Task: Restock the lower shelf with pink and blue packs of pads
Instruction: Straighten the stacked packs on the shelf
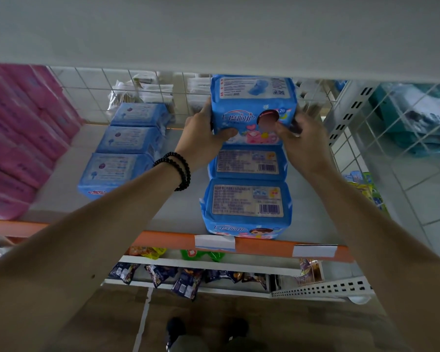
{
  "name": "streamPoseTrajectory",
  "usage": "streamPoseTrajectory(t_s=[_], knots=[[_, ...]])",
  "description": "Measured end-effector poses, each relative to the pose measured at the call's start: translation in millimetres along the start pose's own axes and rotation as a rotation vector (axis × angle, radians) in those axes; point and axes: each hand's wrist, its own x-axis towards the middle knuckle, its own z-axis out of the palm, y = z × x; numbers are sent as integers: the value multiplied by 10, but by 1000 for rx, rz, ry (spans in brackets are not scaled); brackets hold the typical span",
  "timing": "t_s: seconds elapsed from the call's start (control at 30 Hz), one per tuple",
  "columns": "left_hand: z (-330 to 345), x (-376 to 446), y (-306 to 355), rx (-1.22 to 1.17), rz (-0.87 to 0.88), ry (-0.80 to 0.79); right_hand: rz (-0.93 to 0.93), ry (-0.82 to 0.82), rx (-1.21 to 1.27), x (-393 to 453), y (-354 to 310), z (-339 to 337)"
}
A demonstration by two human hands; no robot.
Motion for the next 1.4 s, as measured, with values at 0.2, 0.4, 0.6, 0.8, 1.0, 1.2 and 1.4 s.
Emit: streamPoseTrajectory(t_s=[0.2, 0.4, 0.6, 0.8, 1.0, 1.2, 1.4], knots=[[13, -21, -12, 44, 2, 6, -5, 7, -3, -20, -17, -1], [70, -102, 10, 91, -37, -2, 60, -10, 35, -110, -47, 18], [100, -51, 45, 118, -93, 37, 111, 13, 40, -87, -79, 45], [123, -28, 62, 146, -134, 29, 134, -43, 4, -8, -75, -19], [75, -109, 134, 184, -158, 0, 121, -45, 18, -48, -58, -9], [3, -370, 242, 264, -160, 18, 43, -126, -57, -142, -131, -118], [-103, -682, 358, 468, -79, 65, -101, -75, -95, -330, -207, -85]])
